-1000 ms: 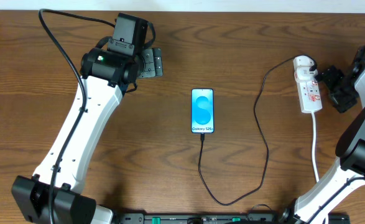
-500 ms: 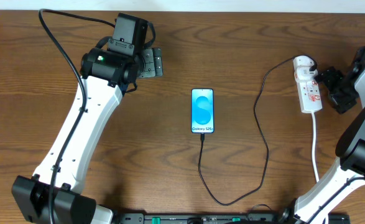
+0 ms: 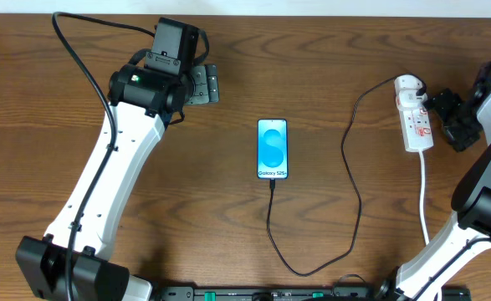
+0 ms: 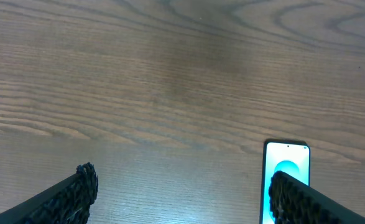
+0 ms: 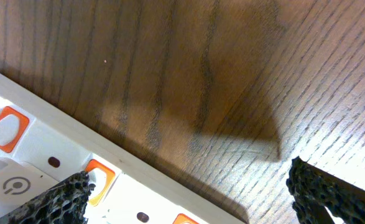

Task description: Plug charger to phone and switch on socket

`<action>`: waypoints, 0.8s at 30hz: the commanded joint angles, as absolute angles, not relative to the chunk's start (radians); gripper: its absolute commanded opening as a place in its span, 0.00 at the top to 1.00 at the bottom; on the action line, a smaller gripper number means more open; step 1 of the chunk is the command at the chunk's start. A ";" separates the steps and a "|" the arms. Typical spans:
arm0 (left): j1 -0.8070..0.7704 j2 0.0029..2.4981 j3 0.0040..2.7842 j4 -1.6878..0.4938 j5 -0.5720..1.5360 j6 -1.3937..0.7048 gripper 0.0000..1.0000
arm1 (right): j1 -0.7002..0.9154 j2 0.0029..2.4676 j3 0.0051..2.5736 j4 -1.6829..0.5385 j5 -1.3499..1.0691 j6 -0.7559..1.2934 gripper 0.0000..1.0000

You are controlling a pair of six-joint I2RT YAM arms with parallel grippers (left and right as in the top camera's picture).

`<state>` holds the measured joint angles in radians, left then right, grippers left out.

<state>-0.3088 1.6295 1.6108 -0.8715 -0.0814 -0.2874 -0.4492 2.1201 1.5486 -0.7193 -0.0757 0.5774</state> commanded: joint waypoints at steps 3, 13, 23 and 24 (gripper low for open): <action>-0.308 1.634 1.612 -0.875 -0.097 -0.278 0.10 | -0.439 2.137 1.535 -0.709 -0.070 0.591 0.01; -0.308 1.634 1.612 -0.875 -0.097 -0.278 0.11 | -0.439 2.146 1.534 -0.714 -0.025 0.591 0.01; -0.308 1.634 1.612 -0.875 -0.097 -0.278 0.10 | -0.436 2.146 1.533 -0.714 -0.026 0.590 0.01; -0.308 1.634 1.612 -0.875 -0.097 -0.278 0.11 | -0.434 2.146 1.533 -0.714 -0.026 0.590 0.01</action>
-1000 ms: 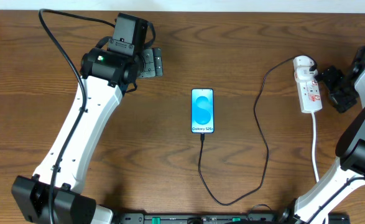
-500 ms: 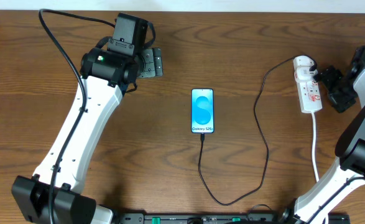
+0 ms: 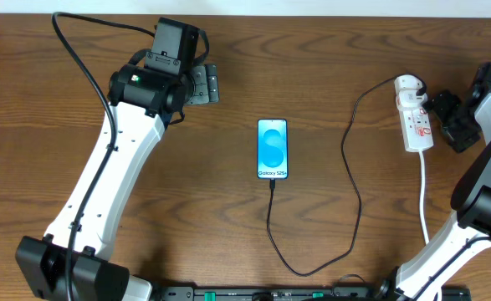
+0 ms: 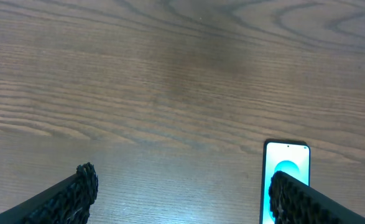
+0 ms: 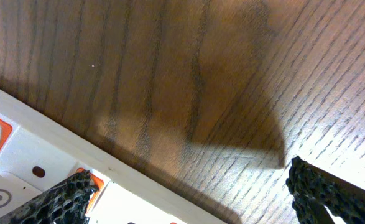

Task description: Plug charger to phone and switch on socket

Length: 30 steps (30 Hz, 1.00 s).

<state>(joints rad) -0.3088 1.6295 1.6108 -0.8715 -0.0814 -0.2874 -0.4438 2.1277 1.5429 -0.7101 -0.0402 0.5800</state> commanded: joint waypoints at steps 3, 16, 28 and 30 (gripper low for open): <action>-0.308 1.634 1.612 -0.875 -0.097 -0.278 0.10 | -0.430 2.146 1.533 -0.713 -0.030 0.590 0.01; -0.308 1.634 1.612 -0.875 -0.097 -0.278 0.10 | -0.400 2.146 1.526 -0.714 -0.030 0.590 0.01; -0.308 1.634 1.612 -0.875 -0.097 -0.278 0.11 | -0.388 2.146 1.525 -0.728 -0.037 0.590 0.01; -0.308 1.634 1.612 -0.875 -0.097 -0.278 0.11 | -0.388 2.146 1.525 -0.733 -0.037 0.590 0.01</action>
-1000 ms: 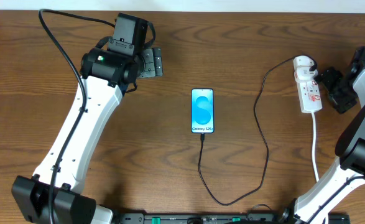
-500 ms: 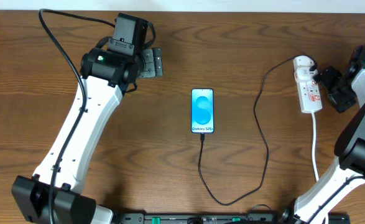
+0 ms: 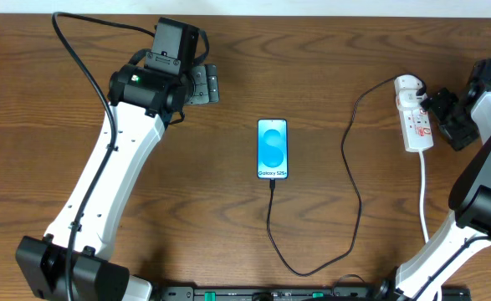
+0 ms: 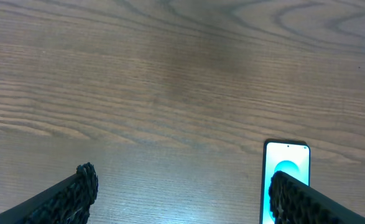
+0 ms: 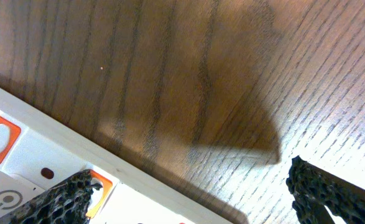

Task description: Plug charger to phone and switch on socket

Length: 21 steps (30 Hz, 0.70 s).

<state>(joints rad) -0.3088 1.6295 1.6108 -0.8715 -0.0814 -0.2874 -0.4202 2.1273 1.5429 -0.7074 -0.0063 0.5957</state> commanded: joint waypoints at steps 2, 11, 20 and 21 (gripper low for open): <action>-0.308 1.634 1.612 -0.875 -0.097 -0.278 0.10 | -0.386 2.146 1.525 -0.736 -0.037 0.589 0.01; -0.308 1.634 1.612 -0.875 -0.097 -0.278 0.10 | -0.376 2.146 1.525 -0.742 -0.067 0.579 0.01; -0.308 1.634 1.612 -0.875 -0.097 -0.278 0.10 | -0.358 2.146 1.525 -0.751 -0.072 0.579 0.01; -0.308 1.634 1.612 -0.875 -0.097 -0.278 0.11 | -0.356 2.146 1.525 -0.751 -0.072 0.579 0.01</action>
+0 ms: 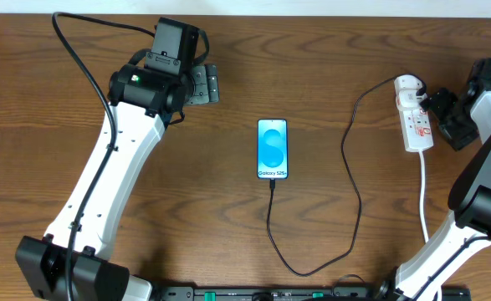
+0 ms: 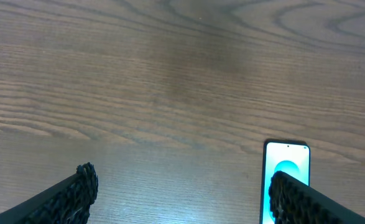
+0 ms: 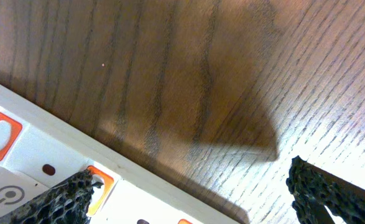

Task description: Plug charger to phone and switch on socket

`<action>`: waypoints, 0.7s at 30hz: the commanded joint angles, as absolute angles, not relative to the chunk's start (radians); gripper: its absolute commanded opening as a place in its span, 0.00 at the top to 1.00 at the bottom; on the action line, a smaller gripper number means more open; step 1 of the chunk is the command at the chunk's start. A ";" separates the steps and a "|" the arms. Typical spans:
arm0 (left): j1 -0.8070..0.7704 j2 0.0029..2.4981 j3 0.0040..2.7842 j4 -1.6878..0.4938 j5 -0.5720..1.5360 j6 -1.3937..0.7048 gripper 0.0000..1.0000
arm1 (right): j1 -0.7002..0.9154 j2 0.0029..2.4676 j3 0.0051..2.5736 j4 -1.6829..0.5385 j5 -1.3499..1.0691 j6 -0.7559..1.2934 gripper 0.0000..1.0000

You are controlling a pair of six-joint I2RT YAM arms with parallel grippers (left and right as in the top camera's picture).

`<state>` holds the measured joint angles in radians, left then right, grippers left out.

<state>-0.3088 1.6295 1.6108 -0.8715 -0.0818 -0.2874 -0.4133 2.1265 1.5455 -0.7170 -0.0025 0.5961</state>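
The phone [image 1: 272, 149] lies face up mid-table with its screen lit, and a black cable [image 1: 354, 192] runs from its lower end in a loop to the white charger [image 1: 407, 84] seated in the white socket strip [image 1: 417, 125]. My right gripper [image 1: 442, 115] stands open against the strip's right side. In the right wrist view the strip [image 3: 33, 162] fills the lower left, and one of the fingertips [image 3: 70, 196] sits at an orange switch [image 3: 100, 180]. My left gripper [image 1: 214, 84] is open and empty at the far left; the phone's top [image 2: 286, 165] shows beside its right finger.
The strip's white lead [image 1: 423, 196] runs down toward the table's front edge beside my right arm. A second orange switch shows further along the strip. Bare wooden table [image 1: 186, 192] lies between the left arm and the phone.
The strip sits a hair differently in the right wrist view; the finger is still at the orange switch. Phone, cable and left arm are unchanged.
The phone stayed lit with the cable in it, and the left arm kept still. My open right gripper stayed beside the strip: first with its finger at an orange switch, then with the strip lower in view, then close to the switch again, as now.
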 commanded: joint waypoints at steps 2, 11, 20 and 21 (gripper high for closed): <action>-0.308 1.634 1.612 -0.875 -0.097 -0.278 0.11 | -0.353 2.146 1.525 -0.751 -0.072 0.579 0.01; -0.308 1.634 1.612 -0.875 -0.097 -0.278 0.10 | -0.344 2.146 1.524 -0.756 -0.075 0.579 0.01; -0.308 1.634 1.612 -0.875 -0.097 -0.278 0.11 | -0.359 2.119 1.525 -0.800 -0.081 0.579 0.01; -0.308 1.634 1.612 -0.875 -0.097 -0.278 0.11 | -0.363 2.109 1.525 -0.807 -0.081 0.580 0.01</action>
<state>-0.3088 1.6295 1.6108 -0.8715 -0.0818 -0.2874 -0.3939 2.1117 1.5490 -0.7864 -0.0189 0.5949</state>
